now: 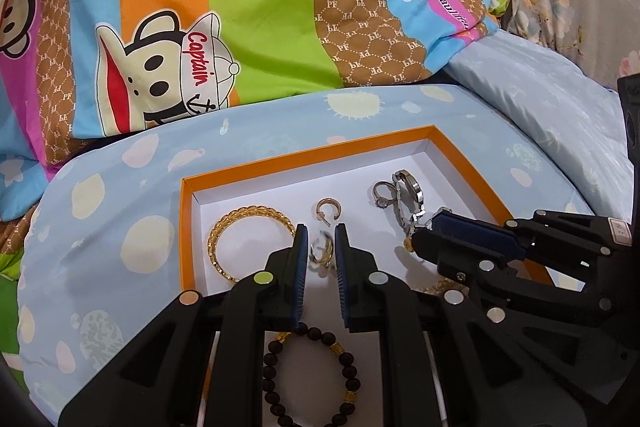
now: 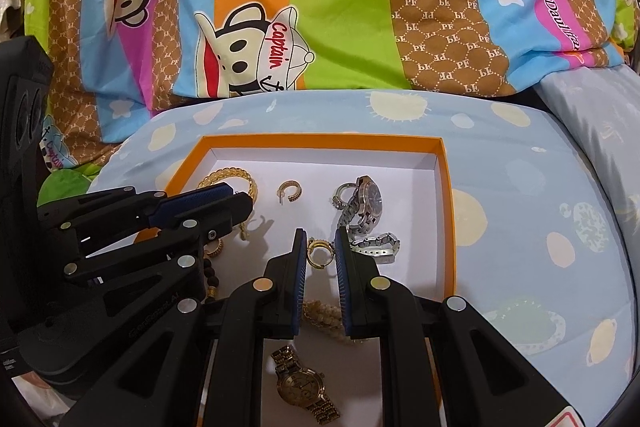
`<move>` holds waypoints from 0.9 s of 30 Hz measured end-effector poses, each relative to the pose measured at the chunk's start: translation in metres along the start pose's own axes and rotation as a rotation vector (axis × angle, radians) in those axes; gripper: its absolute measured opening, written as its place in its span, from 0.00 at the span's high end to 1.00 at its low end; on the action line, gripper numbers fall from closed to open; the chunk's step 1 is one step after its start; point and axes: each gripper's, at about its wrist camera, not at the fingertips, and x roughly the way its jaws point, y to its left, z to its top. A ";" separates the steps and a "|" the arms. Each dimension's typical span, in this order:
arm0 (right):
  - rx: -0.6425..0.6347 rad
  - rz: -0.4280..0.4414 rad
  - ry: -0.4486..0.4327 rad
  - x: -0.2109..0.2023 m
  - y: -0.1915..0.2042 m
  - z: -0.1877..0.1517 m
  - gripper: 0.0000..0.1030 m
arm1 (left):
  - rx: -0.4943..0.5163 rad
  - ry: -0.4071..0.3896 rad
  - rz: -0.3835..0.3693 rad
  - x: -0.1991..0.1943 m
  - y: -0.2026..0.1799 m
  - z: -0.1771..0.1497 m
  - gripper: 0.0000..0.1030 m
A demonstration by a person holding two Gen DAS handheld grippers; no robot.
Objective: Organize jewelry
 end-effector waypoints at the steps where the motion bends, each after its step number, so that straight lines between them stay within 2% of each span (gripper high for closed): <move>1: 0.000 0.001 0.002 0.001 0.000 0.000 0.87 | 0.000 -0.003 0.000 -0.001 0.000 0.000 0.87; 5: -0.006 0.002 0.004 0.002 0.001 -0.001 0.86 | -0.005 0.006 -0.004 0.000 0.001 0.000 0.86; 8: -0.008 -0.005 -0.008 0.000 0.001 -0.001 0.86 | -0.015 0.004 -0.001 0.000 0.003 0.001 0.75; 11: 0.000 -0.004 -0.018 -0.002 -0.001 0.000 0.86 | -0.030 -0.005 0.001 -0.002 0.006 0.001 0.68; 22: -0.010 -0.026 -0.040 -0.011 0.002 0.000 0.86 | -0.039 -0.027 0.009 -0.009 0.007 0.001 0.68; 27: -0.015 -0.056 -0.072 -0.029 0.009 -0.006 0.82 | -0.040 -0.061 0.041 -0.024 0.006 0.000 0.68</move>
